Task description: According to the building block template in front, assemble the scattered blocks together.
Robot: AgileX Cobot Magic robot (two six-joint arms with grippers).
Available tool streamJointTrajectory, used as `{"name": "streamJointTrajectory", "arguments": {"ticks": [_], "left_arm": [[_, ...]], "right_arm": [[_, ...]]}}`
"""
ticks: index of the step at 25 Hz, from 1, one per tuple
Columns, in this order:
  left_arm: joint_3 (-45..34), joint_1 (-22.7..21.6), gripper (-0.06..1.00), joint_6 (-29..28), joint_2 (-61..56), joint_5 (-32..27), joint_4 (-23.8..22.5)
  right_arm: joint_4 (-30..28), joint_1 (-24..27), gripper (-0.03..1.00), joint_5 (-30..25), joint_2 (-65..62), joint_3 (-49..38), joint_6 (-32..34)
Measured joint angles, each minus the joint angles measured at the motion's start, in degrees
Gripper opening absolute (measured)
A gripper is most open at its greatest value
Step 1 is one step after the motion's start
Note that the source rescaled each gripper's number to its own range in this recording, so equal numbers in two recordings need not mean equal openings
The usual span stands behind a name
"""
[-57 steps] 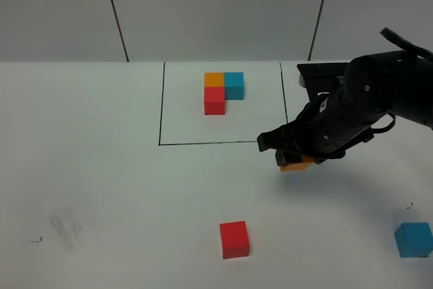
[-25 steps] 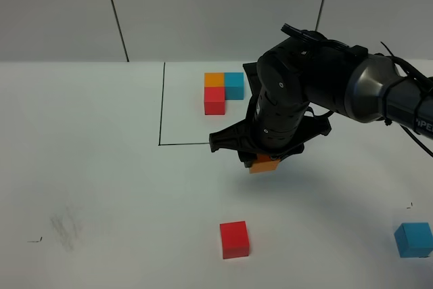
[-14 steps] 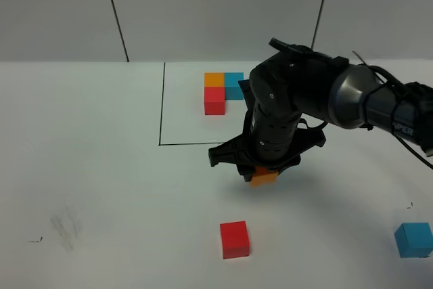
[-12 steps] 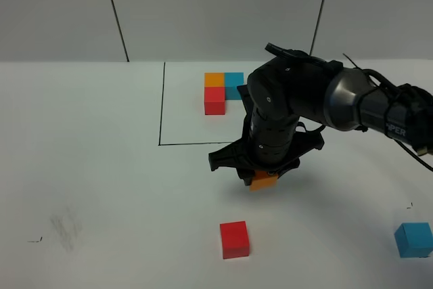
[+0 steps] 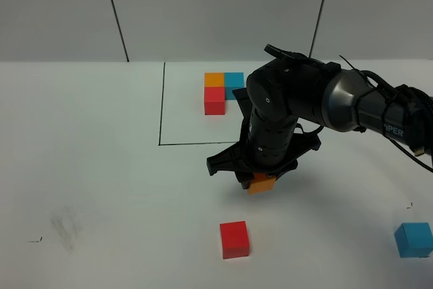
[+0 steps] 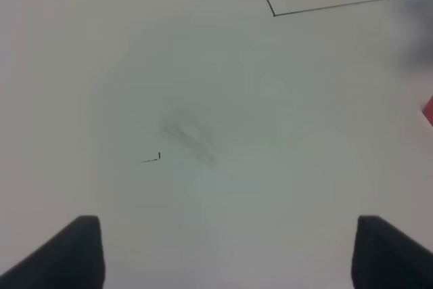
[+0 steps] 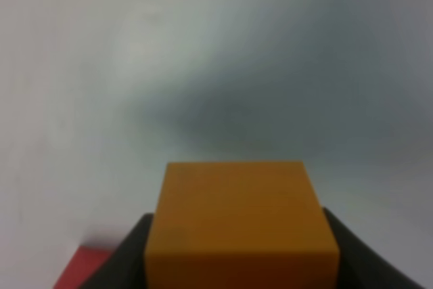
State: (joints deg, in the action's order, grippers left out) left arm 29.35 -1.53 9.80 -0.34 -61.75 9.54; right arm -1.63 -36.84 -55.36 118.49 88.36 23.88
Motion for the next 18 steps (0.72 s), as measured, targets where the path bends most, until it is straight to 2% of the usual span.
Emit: {"name": "streamJointTrajectory", "arguments": {"ticks": [12,18], "left_arm": [[0.0,0.0,0.99,0.0,0.0,0.0,0.0],[0.0,0.0,0.99,0.0,0.0,0.0,0.0]], "right_arm": [[2.1,-0.1,0.00,1.2,0.4,0.0,1.3],[2.1,-3.2,0.00,1.3,2.5,0.1,0.2]]}}
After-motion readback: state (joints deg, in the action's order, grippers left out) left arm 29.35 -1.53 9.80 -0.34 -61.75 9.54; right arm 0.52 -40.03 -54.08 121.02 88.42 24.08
